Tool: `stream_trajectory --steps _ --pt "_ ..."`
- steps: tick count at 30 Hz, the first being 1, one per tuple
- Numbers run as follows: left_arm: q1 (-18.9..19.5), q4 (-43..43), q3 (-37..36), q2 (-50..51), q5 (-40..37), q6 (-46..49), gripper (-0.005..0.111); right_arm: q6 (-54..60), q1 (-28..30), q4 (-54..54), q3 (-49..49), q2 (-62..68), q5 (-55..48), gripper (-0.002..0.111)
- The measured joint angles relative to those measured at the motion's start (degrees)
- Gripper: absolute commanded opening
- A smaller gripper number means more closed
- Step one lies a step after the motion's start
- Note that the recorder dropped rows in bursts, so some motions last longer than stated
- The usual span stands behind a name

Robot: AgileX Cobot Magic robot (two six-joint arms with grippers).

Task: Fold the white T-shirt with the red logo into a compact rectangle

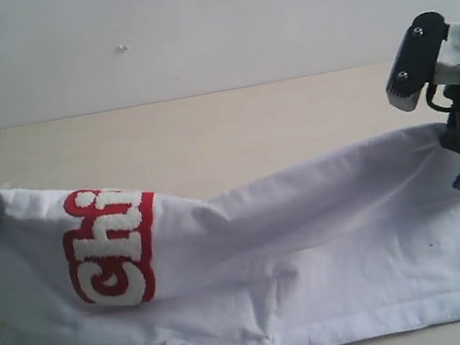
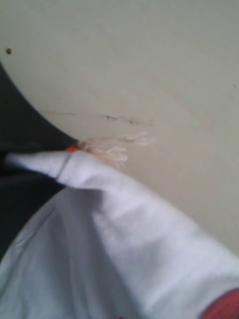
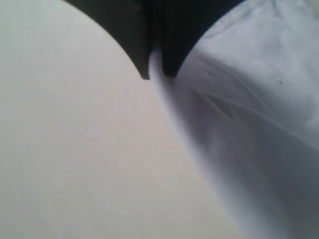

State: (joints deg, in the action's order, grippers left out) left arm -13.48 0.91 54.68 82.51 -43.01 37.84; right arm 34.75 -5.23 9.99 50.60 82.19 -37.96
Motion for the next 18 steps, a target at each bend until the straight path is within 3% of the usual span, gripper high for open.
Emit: stream_trajectory --steps 10,14,18 --pt "3.52 0.11 0.00 14.69 18.17 5.18 0.000 -18.00 -0.10 20.32 0.00 15.19 13.65 0.005" --pt "3.52 0.22 0.00 18.84 27.10 3.61 0.000 -32.28 -0.10 33.36 0.69 18.43 16.98 0.022" --pt "3.52 0.34 0.00 21.45 32.27 2.65 0.000 -45.83 -0.10 45.66 2.07 20.60 17.24 0.047"
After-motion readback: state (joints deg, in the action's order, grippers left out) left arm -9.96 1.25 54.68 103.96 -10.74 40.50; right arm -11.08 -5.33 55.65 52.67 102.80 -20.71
